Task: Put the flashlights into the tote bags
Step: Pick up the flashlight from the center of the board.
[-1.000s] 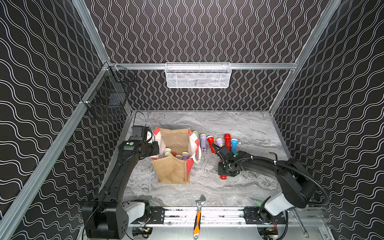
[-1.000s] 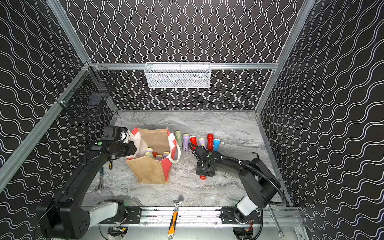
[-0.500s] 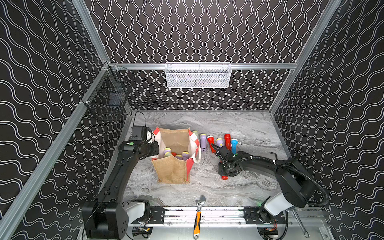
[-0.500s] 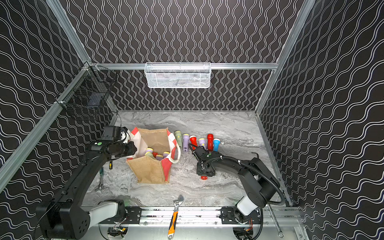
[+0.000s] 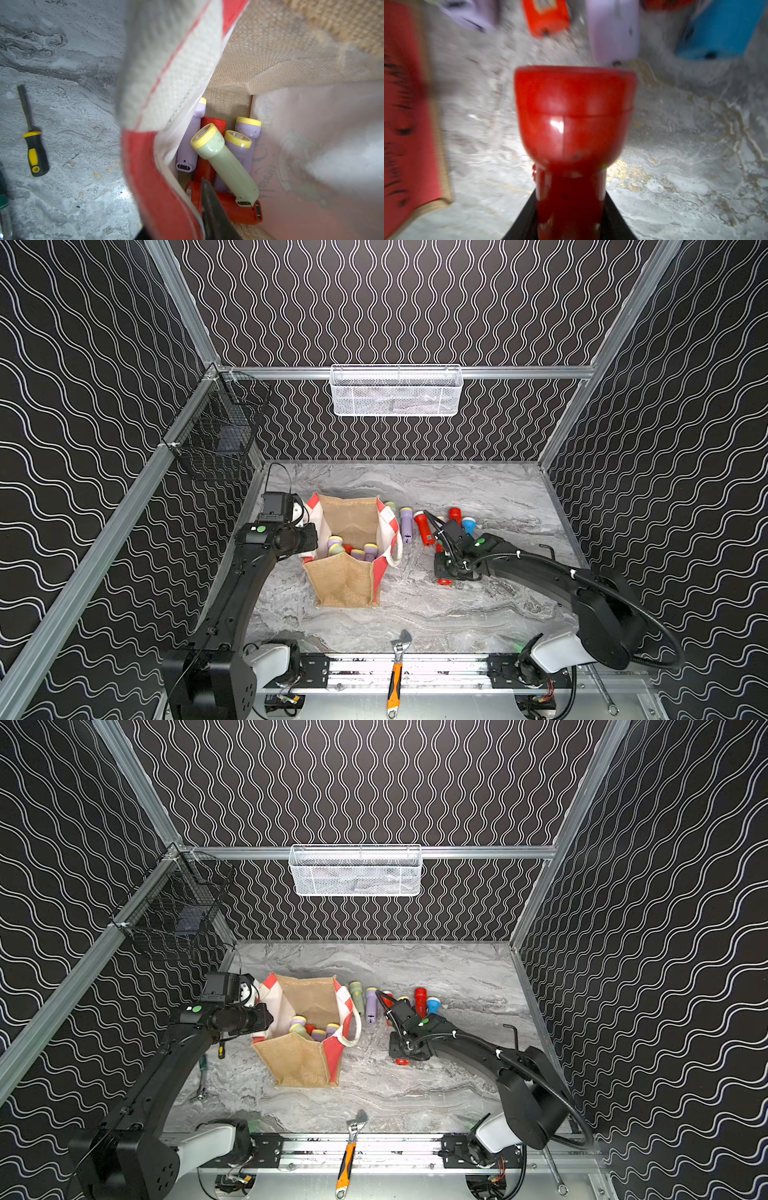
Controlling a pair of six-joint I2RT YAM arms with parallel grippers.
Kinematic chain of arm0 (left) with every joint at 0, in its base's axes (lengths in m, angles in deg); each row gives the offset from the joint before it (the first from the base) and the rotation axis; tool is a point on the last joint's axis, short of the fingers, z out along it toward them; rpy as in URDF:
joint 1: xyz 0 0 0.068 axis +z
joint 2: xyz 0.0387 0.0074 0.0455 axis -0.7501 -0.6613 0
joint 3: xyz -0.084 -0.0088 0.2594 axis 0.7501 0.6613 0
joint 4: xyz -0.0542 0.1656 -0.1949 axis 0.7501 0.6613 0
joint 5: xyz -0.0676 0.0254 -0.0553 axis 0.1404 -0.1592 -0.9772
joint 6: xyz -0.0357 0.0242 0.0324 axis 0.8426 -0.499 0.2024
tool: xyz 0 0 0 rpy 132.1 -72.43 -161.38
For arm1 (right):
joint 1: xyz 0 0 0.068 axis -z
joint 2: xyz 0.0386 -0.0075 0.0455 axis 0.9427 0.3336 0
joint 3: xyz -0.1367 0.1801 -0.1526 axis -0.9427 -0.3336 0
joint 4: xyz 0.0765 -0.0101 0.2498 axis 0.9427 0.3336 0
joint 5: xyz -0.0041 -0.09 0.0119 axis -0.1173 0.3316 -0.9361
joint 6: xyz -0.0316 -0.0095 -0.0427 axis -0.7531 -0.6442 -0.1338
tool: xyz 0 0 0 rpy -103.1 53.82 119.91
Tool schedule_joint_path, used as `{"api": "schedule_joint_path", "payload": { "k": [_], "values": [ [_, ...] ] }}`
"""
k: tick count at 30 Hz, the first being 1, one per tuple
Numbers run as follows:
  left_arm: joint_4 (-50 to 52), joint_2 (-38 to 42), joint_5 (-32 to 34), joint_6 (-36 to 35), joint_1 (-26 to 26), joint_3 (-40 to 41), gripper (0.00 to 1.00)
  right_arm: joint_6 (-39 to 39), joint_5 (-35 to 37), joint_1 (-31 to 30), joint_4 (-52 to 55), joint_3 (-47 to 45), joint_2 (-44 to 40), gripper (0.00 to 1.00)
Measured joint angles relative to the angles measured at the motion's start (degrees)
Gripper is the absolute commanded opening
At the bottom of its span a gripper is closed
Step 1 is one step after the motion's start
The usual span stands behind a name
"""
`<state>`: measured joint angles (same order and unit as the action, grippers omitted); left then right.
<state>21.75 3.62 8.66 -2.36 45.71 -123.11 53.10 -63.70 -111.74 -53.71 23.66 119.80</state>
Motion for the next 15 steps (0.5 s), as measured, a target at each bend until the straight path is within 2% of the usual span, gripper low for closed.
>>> {"api": "schedule_joint_path", "payload": {
  "k": [10, 15],
  "values": [
    [0.02, 0.96, -0.74, 0.00, 0.00, 0.02, 0.26, -4.92, -1.92, -1.88, 1.07, 17.66, -2.38, 0.28],
    [-0.07, 0.42, -0.96, 0.00, 0.00, -0.04, 0.26, -7.52, -5.57, -3.45, -1.29, 26.18, 1.05, 0.28]
  ]
}}
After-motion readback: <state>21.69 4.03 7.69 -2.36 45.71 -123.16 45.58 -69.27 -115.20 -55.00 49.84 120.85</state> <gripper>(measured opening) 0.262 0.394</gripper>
